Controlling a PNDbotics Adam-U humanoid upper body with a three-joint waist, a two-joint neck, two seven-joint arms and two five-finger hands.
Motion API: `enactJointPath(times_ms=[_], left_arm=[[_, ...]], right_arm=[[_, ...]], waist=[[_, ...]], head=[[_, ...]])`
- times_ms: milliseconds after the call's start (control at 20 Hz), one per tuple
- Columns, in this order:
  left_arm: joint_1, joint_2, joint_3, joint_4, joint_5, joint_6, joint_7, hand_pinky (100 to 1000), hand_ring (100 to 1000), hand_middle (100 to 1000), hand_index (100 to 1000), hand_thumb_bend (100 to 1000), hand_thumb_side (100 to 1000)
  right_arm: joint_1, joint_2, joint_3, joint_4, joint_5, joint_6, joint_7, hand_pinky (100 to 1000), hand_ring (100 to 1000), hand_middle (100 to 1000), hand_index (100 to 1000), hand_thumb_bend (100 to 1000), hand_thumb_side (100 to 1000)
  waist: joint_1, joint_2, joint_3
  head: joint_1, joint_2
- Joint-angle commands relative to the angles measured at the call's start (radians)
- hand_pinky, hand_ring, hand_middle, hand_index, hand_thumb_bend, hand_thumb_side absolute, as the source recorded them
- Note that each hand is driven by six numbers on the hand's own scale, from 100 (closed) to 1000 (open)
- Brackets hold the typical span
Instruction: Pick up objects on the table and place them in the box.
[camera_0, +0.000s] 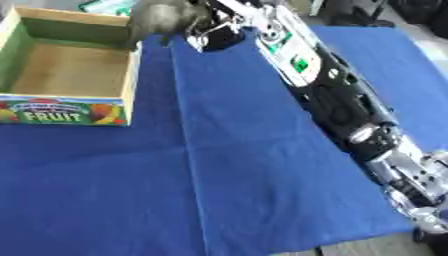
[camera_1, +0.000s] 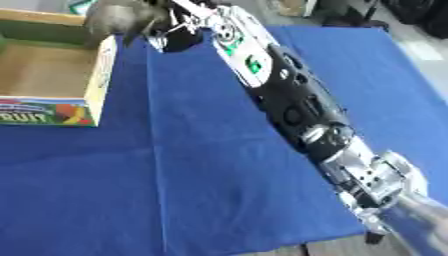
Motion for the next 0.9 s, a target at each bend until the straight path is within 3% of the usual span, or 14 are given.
enactJointPath(times_ms=[50, 400, 900], left_arm=[[-0.022, 0.008, -0.008, -0.025, 0.008, -0.004, -0.009, 597, 496, 492, 654, 242, 614], [-0.058, -0.005, -0.037, -0.032, 0.025, -0.011, -0.031, 597, 496, 491, 653, 247, 604], [-0.085, -0.019, -0.065, -0.035, 0.038, -0.018, -0.059, 597, 495, 491, 652, 252, 597]], right_arm=[[-0.047, 0.001, -0.031, 0.057, 0.044, -0.011, -0.002, 239, 494, 427, 606, 100, 100], [-0.101, 0.039, -0.081, 0.186, 0.114, -0.02, -0.037, 246, 499, 431, 609, 100, 100], [-0.142, 0.117, -0.087, 0.248, 0.196, -0.047, -0.058, 290, 519, 444, 619, 100, 100]], waist=[[0.003, -0.025, 0.017], [-0.014, -0.031, 0.121], [-0.027, -0.037, 0.203]], head=[[-0.021, -0.018], [-0.077, -0.039], [-0.144, -0.042]])
